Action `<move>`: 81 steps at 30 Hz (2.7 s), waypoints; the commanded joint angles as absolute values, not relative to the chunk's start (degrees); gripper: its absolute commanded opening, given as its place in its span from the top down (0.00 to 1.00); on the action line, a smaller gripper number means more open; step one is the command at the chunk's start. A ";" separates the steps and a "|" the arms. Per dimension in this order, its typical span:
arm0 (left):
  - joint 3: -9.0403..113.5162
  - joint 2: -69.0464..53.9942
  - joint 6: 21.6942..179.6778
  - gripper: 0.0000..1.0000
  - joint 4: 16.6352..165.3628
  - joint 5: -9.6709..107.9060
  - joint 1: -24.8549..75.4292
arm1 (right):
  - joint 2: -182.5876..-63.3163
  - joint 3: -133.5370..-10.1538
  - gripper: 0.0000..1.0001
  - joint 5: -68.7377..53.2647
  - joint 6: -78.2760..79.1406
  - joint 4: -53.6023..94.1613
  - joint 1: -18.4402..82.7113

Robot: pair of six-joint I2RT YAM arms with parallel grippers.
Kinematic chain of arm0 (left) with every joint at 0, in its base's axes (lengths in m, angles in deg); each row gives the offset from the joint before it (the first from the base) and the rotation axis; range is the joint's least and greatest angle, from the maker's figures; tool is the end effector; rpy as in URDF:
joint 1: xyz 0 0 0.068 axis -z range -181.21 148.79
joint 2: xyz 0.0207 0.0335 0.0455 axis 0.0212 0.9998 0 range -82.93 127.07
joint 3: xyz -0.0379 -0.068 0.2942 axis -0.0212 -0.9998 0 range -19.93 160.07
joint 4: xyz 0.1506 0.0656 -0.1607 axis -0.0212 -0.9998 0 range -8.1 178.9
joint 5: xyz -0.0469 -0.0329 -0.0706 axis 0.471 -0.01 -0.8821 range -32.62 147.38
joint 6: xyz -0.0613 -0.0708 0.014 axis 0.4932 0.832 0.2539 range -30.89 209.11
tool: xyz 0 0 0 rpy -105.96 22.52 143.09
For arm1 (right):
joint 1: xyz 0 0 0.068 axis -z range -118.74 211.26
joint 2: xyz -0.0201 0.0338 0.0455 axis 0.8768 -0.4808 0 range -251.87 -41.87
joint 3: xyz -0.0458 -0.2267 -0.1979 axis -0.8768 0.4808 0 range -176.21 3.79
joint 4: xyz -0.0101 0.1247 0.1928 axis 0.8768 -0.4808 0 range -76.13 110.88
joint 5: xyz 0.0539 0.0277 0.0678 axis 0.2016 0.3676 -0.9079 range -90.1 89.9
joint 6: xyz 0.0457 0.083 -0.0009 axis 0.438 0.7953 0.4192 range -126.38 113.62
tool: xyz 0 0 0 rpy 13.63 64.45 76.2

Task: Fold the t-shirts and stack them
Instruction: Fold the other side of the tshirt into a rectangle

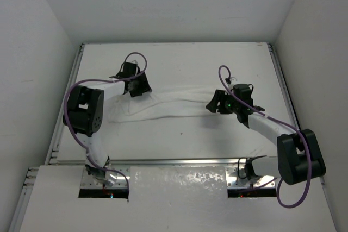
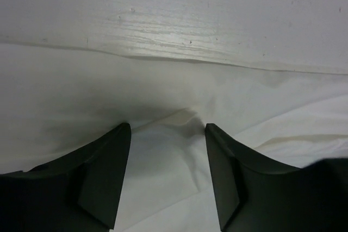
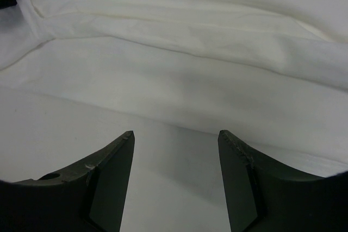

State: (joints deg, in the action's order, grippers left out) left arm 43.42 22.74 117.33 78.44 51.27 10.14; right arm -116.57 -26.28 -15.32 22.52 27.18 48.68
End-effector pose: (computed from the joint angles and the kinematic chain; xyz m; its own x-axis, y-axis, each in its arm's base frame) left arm 0.3832 -0.0862 0.1746 -0.8103 -0.3169 -0.4929 -0.1411 0.9219 -0.3607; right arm 0.2458 0.0778 0.1969 -0.7287 0.3152 -0.6080 -0.0675 0.8504 0.5217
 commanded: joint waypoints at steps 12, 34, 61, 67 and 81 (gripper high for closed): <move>40.57 14.31 118.98 1.00 80.63 54.12 14.07 | -115.96 -27.32 0.37 -14.86 22.09 28.61 48.25; 10.65 -24.92 130.23 0.50 73.53 74.65 28.94 | -114.29 -27.94 0.37 -10.82 22.09 24.40 48.43; 29.47 7.77 131.73 0.83 77.38 71.62 13.90 | -114.03 -28.12 0.35 -12.14 22.01 23.34 51.68; 23.33 -1.88 131.99 1.00 77.55 73.54 13.90 | -113.50 -27.85 0.35 -12.14 22.09 23.51 51.68; 3.71 -20.00 133.40 0.44 80.56 67.92 14.78 | -113.15 -27.68 0.34 -12.31 22.44 23.69 51.68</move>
